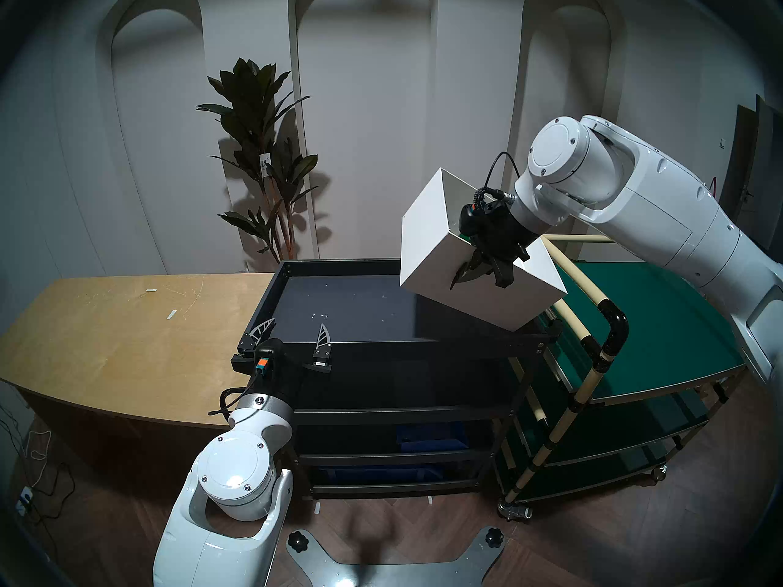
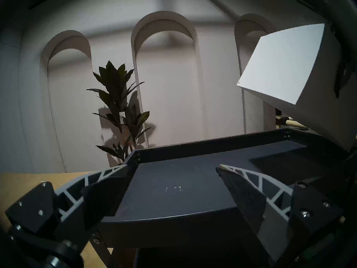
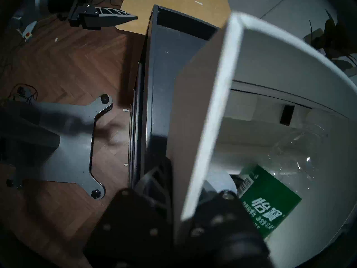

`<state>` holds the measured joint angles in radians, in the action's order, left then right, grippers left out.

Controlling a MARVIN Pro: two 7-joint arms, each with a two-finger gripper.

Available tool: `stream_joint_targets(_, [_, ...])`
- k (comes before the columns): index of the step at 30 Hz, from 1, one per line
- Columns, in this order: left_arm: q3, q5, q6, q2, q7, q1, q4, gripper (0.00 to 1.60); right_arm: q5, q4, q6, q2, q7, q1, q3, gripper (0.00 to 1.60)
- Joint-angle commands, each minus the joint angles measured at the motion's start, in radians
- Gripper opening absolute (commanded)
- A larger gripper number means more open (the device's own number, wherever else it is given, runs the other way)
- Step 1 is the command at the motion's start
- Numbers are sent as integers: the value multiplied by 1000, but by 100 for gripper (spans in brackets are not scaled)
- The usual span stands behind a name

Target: Put the storage box onto the shelf

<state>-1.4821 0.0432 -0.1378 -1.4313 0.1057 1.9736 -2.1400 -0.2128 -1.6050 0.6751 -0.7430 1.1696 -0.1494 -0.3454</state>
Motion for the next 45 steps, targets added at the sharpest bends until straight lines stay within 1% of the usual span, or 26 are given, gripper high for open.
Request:
stream_joint_targets(1, [-1, -3, 6, -1, -1, -2, -25, 160, -59, -13, 60, 9, 90, 70, 15, 0])
stream_joint_targets(13, [-1, -5, 6, 0, 0, -2, -26, 160, -158, 16, 152, -19, -12, 94, 89, 0])
stream_joint_targets(15, [-1, -5, 6, 0, 0, -2, -26, 160, -163, 22, 159, -23, 0, 98, 94, 0])
stream_joint_targets(16, [-1, -5, 6, 1, 0, -2, -26, 160, -172, 27, 165, -29, -26, 98, 102, 0])
stream_joint_targets(19, [-1, -6, 6, 1, 0, -2, -26, 160, -198, 54, 187, -56, -47, 106, 127, 0])
stream_joint_targets(20, [-1, -6, 6, 1, 0, -2, -26, 160, -204, 60, 190, -62, -63, 106, 132, 0])
stream_joint_targets(26, [-1, -7, 6, 1, 1, -2, -26, 160, -231, 96, 212, -95, -81, 115, 164, 0])
stream_joint_targets(27, [-1, -8, 6, 2, 1, -2, -26, 160, -236, 103, 216, -100, -98, 114, 169, 0])
stream_joint_targets(28, [-1, -8, 6, 2, 1, -2, -26, 160, -240, 112, 220, -105, -90, 117, 175, 0])
stream_joint_targets(29, [-1, -8, 6, 2, 1, -2, -26, 160, -245, 119, 221, -110, -107, 117, 181, 0])
stream_joint_targets(30, [-1, -8, 6, 2, 1, -2, -25, 160, -252, 135, 226, -119, -110, 120, 194, 0])
stream_joint_targets(33, [-1, -9, 6, 2, 1, -2, -25, 160, -259, 153, 230, -129, -118, 121, 204, 0])
stream_joint_targets(45, [0, -11, 6, 4, 2, -2, -25, 160, -300, 233, 243, -206, -151, 143, 272, 0])
